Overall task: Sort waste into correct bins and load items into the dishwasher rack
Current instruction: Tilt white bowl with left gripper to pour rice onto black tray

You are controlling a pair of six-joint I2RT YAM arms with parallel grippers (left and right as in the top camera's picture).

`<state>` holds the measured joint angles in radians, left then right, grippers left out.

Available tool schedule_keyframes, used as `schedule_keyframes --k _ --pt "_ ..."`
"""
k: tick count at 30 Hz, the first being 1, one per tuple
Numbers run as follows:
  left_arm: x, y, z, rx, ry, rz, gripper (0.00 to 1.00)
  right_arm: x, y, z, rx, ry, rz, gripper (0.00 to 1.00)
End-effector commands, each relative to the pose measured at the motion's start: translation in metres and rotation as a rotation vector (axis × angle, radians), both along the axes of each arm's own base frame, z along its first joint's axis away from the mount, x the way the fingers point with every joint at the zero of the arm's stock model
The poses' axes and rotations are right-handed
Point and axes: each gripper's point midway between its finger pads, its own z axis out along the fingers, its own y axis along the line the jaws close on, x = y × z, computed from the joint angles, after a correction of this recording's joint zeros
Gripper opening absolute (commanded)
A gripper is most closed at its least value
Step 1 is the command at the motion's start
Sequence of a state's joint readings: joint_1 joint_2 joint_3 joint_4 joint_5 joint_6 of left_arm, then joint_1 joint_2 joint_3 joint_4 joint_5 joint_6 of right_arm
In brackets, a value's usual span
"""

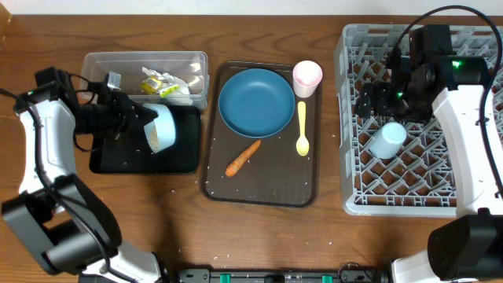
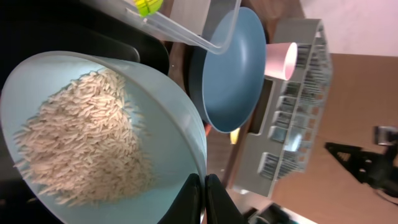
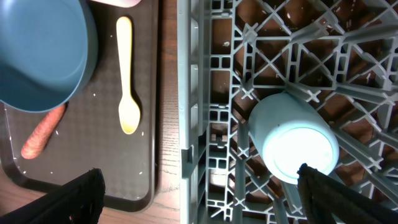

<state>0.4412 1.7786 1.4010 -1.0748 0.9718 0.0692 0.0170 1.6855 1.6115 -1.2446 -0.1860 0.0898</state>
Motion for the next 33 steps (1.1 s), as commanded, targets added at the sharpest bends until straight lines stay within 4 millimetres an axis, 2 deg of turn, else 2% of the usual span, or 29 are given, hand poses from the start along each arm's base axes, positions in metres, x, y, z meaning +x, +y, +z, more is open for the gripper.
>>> schedule_keyframes --k 1,15,21,27,33 --pt "0.004 0.000 0.003 -0.114 -0.042 0.002 0.06 0.002 -0.002 0.012 -0.006 -0.040 0.011 0.96" --pt "0.009 0.009 0.028 -0.424 -0.119 0.096 0.06 0.002 -0.002 0.012 -0.006 -0.040 0.011 0.97" --pt "0.005 0.014 0.025 -0.444 -0.115 0.119 0.06 0.002 -0.002 0.012 -0.006 -0.037 0.011 0.97" --pt "0.009 0.017 0.049 -0.564 -0.205 0.138 0.06 0.002 -0.002 0.012 -0.007 -0.038 0.014 0.97" --pt "0.009 0.017 0.051 -0.574 -0.209 0.140 0.06 0.001 -0.002 0.012 -0.007 -0.037 0.014 0.97"
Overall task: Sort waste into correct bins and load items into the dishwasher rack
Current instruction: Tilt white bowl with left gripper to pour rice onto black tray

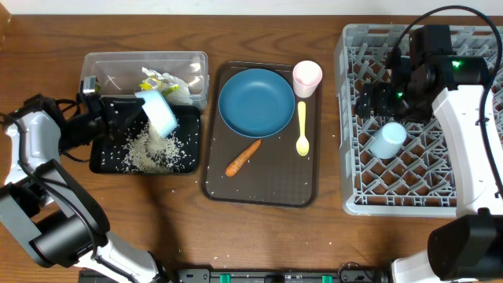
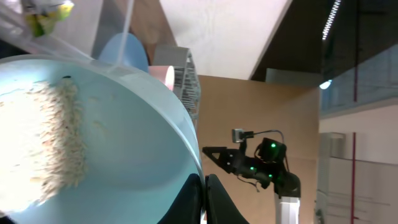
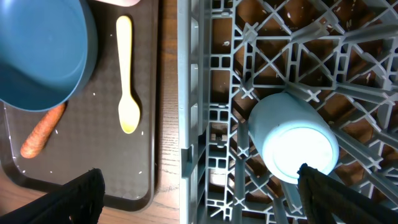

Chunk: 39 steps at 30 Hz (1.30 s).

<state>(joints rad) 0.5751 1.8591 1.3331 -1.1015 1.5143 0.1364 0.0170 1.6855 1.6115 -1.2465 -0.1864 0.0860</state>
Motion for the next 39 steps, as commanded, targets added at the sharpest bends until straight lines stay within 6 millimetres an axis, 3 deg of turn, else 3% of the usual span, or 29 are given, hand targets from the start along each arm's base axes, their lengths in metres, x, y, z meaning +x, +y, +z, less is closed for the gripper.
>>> schedule_keyframes --k 1,12,39 --pt "0.001 0.002 0.006 -0.044 -0.040 0.012 0.06 0.002 -0.002 0.012 -0.006 -0.038 0.010 0.97" --pt "-0.004 -0.002 0.008 -0.082 0.018 0.014 0.06 0.002 -0.002 0.012 -0.006 -0.039 0.011 0.97" --pt "-0.009 0.019 0.005 -0.055 0.030 0.067 0.06 0.002 -0.002 0.012 -0.007 -0.040 0.015 0.97"
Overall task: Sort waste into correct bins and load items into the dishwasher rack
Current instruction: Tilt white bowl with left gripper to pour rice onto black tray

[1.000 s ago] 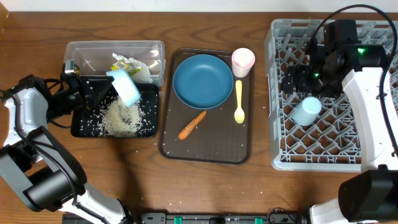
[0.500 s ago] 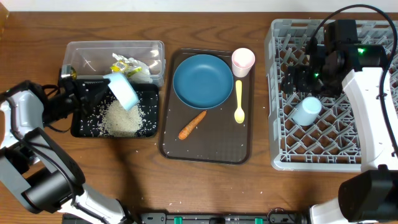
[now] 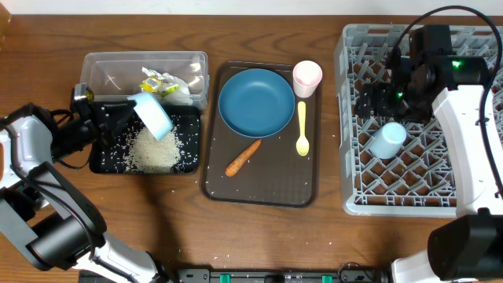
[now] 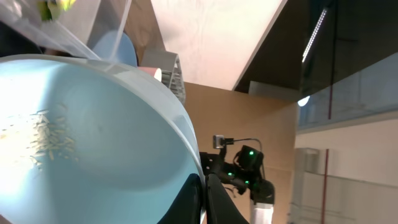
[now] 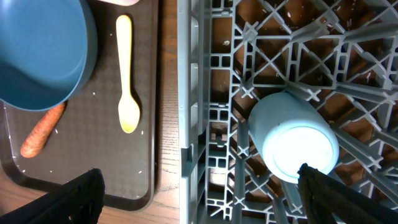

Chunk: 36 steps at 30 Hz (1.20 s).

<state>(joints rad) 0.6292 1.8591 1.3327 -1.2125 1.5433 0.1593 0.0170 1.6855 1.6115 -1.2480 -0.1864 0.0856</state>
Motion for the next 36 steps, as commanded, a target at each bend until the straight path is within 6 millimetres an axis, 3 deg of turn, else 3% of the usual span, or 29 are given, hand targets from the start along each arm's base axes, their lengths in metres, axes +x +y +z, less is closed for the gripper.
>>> schedule_keyframes --k 1,5,9,12,20,28,34,36 --pt "0.000 0.006 -0.002 0.009 -0.009 0.016 0.06 0.003 -0.002 0.012 -0.008 -0.042 0.017 0.97" --pt "-0.005 0.003 0.007 -0.018 -0.022 0.021 0.06 0.003 -0.002 0.012 -0.008 -0.042 0.017 0.97" --pt "-0.005 0.011 -0.007 0.031 0.024 0.024 0.06 0.003 -0.002 0.013 -0.008 -0.045 0.017 0.97" --pt "-0.005 0.011 0.005 -0.024 -0.002 0.040 0.06 0.003 -0.002 0.012 -0.008 -0.044 0.018 0.97" --pt "-0.004 0.009 0.007 -0.027 -0.012 0.038 0.06 0.003 -0.002 0.012 -0.008 -0.043 0.017 0.97" --pt "-0.002 0.033 0.003 -0.003 -0.040 0.093 0.06 0.002 -0.002 0.012 -0.008 -0.041 0.017 0.97" --pt "-0.004 0.034 -0.006 0.025 -0.004 0.087 0.06 0.002 -0.002 0.012 -0.008 -0.042 0.017 0.97" --pt "-0.005 0.027 0.002 -0.016 -0.006 0.083 0.06 0.002 -0.002 0.012 -0.008 -0.041 0.017 0.97"
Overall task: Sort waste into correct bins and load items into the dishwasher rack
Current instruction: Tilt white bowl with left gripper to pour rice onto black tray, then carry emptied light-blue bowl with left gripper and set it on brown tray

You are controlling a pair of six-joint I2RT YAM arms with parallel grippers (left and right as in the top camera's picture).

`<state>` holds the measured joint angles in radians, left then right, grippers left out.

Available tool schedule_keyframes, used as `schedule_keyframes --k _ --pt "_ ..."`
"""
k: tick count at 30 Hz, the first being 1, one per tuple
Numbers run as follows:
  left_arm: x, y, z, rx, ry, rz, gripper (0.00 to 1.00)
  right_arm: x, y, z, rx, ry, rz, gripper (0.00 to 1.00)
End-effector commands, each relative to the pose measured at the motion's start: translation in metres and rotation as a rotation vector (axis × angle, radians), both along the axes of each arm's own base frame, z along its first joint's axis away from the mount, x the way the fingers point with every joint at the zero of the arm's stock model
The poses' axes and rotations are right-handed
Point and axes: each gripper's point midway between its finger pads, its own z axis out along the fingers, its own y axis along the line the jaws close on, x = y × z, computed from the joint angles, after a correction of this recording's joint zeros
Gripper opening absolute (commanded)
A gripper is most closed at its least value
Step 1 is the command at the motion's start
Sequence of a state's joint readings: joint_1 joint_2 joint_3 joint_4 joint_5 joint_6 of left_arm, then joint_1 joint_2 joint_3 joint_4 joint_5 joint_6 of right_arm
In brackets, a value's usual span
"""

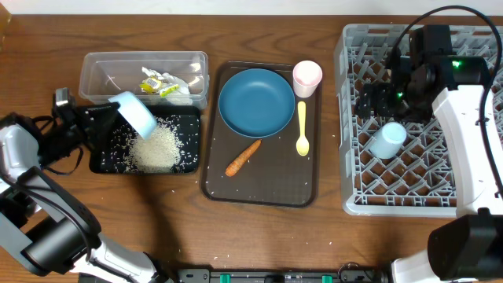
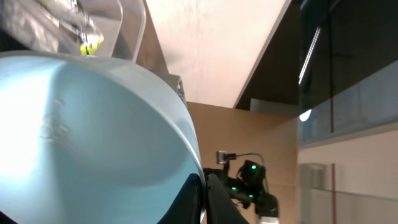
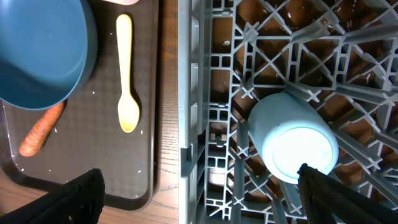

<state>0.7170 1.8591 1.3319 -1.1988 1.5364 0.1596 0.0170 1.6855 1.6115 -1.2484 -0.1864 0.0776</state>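
Note:
My left gripper (image 1: 116, 116) is shut on the rim of a light blue bowl (image 1: 134, 112), which is tipped mouth-down over the black tray (image 1: 106, 161). A pile of rice (image 1: 157, 145) lies in that tray. In the left wrist view the bowl (image 2: 93, 124) fills the frame, its inside almost bare, and the left gripper (image 2: 204, 186) pinches its edge. My right gripper (image 3: 199, 199) hangs open over the dish rack (image 1: 416, 189), next to a pale blue cup (image 3: 300, 144) lying in it.
A clear bin (image 1: 102, 67) with wrappers (image 1: 161, 81) stands behind the black tray. The brown tray (image 1: 259, 189) holds a blue plate (image 1: 256, 102), pink cup (image 1: 307, 77), yellow spoon (image 1: 302, 130) and carrot (image 1: 243, 157).
My left gripper and the bowl have shifted left and slightly up. The last few grains seen inside the bowl are gone. The right arm has not moved.
At first my left gripper held the bowl on its side, full of rice, over the black tray. Then it was tipped, with rice scattered in the tray. Later only a few grains clung inside, and now the bowl looks bare above the pile.

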Motion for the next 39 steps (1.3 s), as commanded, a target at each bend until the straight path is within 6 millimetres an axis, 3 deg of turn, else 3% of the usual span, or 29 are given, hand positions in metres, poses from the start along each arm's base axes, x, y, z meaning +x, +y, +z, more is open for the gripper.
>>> schedule_keyframes --k 1,4,16,24,27,30,39 --pt "0.000 -0.007 0.007 -0.021 -0.031 -0.009 0.06 0.002 -0.002 0.012 -0.006 -0.040 0.010 0.97" --pt "-0.001 -0.007 -0.001 0.022 -0.020 -0.022 0.06 0.002 -0.002 0.012 -0.006 -0.040 0.010 0.97" --pt "-0.001 -0.014 0.002 0.004 -0.013 -0.036 0.06 0.002 -0.002 0.012 -0.006 -0.039 0.010 0.97" --pt "-0.004 -0.027 0.023 0.090 -0.099 -0.067 0.06 0.002 -0.002 0.012 -0.006 -0.040 0.010 0.97" --pt "-0.003 -0.020 0.009 0.155 0.001 -0.059 0.06 0.002 -0.002 0.012 -0.006 -0.040 0.010 0.97" --pt "-0.002 -0.025 0.034 0.031 -0.077 -0.048 0.06 0.003 -0.002 0.012 -0.006 -0.040 0.010 0.97" --pt "-0.006 -0.051 0.050 0.052 -0.126 -0.109 0.06 0.003 -0.002 0.012 -0.008 -0.042 0.017 0.97"
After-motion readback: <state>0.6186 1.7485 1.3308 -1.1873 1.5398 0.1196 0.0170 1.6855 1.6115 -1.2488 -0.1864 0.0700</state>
